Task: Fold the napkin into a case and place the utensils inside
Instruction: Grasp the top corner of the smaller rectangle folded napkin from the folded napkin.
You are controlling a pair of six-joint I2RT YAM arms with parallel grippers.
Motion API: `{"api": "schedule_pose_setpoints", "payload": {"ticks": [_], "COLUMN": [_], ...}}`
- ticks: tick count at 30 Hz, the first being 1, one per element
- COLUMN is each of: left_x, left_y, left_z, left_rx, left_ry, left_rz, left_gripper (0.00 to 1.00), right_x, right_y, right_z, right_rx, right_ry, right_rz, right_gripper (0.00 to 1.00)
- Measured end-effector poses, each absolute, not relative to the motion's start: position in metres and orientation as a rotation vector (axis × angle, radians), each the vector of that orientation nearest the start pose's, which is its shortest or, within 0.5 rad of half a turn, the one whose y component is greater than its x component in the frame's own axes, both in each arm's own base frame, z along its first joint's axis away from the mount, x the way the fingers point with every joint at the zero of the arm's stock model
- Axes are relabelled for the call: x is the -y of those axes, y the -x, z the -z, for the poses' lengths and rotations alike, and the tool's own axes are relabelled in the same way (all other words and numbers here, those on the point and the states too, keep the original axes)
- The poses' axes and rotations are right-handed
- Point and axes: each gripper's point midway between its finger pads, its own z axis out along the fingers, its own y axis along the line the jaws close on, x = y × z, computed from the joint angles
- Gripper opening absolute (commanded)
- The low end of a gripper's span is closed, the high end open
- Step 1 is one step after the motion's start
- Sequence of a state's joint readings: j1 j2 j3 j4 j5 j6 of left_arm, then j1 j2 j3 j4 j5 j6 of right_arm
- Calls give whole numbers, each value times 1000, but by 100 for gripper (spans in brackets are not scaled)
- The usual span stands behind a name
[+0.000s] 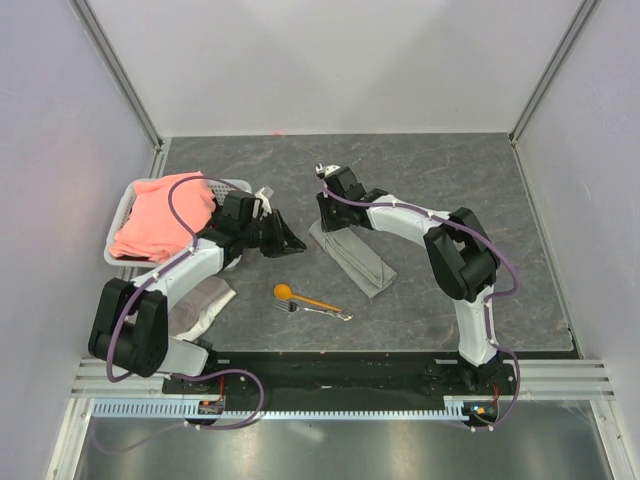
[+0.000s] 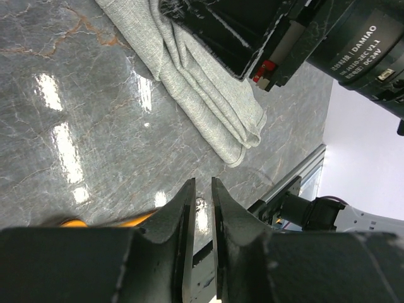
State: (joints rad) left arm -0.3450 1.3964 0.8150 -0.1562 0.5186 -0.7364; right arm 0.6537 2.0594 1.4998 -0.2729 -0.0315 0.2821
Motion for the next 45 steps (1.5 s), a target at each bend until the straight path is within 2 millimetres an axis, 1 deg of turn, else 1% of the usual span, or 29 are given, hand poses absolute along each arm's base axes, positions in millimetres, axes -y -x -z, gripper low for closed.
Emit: {"api": "schedule_pose_setpoints", "payload": {"ticks": [1, 3, 4, 7, 10, 12, 13, 14, 15, 17, 19, 21, 24, 28, 34, 36, 39, 42, 45], "left_x": [223, 224, 225, 233, 246, 255, 259, 264, 267, 275, 283, 290, 297, 299, 293, 290, 289, 292, 296], "left_y": [-290, -290, -290, -290, -297, -306, -310, -316, -321, -333, -345, -356, -366, -372, -377, -378, -381, -385, -388], "left_z": [-122, -118, -116, -106, -98, -94, -93, -93, -93, -95, -98, -100, -97, -85, -65, -59, -55, -54, -52], "left_rx": [-2463, -2476, -2481, -2518, -2546, -2551, -2550, -2544, -2538, -2518, -2496, -2476, -2464, -2472, -2504, -2514, -2517, -2519, -2522], "left_ry": [194, 195, 194, 194, 189, 184, 182, 176, 170, 165, 156, 147, 118, 84, 57, 53, 48, 43, 39], "left_rz": [1115, 1105, 1101, 1085, 1066, 1048, 1033, 1019, 1011, 966, 925, 877, 784, 649, 478, 438, 409, 404, 402], "left_gripper": [28, 32, 34, 35, 33, 31, 28, 27, 23, 20, 18, 18, 19, 20, 20, 24, 24, 24, 27], "right_x": [-330, -328, -328, -325, -320, -310, -306, -300, -296, -289, -283, -280, -280, -281, -277, -275, -274, -276, -278], "right_y": [-404, -406, -406, -408, -411, -410, -409, -410, -411, -413, -416, -418, -415, -411, -410, -410, -411, -411, -410], "right_z": [-56, -57, -57, -57, -59, -61, -62, -65, -67, -72, -75, -76, -77, -76, -75, -75, -76, -78, -78], "right_rx": [-2412, -2414, -2414, -2425, -2440, -2458, -2463, -2469, -2472, -2471, -2469, -2470, -2480, -2494, -2506, -2509, -2505, -2499, -2498], "right_ry": [462, 446, 439, 397, 336, 270, 246, 211, 187, 146, 110, 93, 86, 79, 53, 42, 38, 40, 41], "right_rz": [-456, -446, -443, -448, -483, -509, -520, -540, -555, -596, -626, -652, -693, -741, -788, -794, -806, -821, -833], "right_gripper": [10, 2, 0, 0, 0, 0, 0, 0, 0, 0, 0, 0, 0, 0, 0, 0, 0, 0, 0]}}
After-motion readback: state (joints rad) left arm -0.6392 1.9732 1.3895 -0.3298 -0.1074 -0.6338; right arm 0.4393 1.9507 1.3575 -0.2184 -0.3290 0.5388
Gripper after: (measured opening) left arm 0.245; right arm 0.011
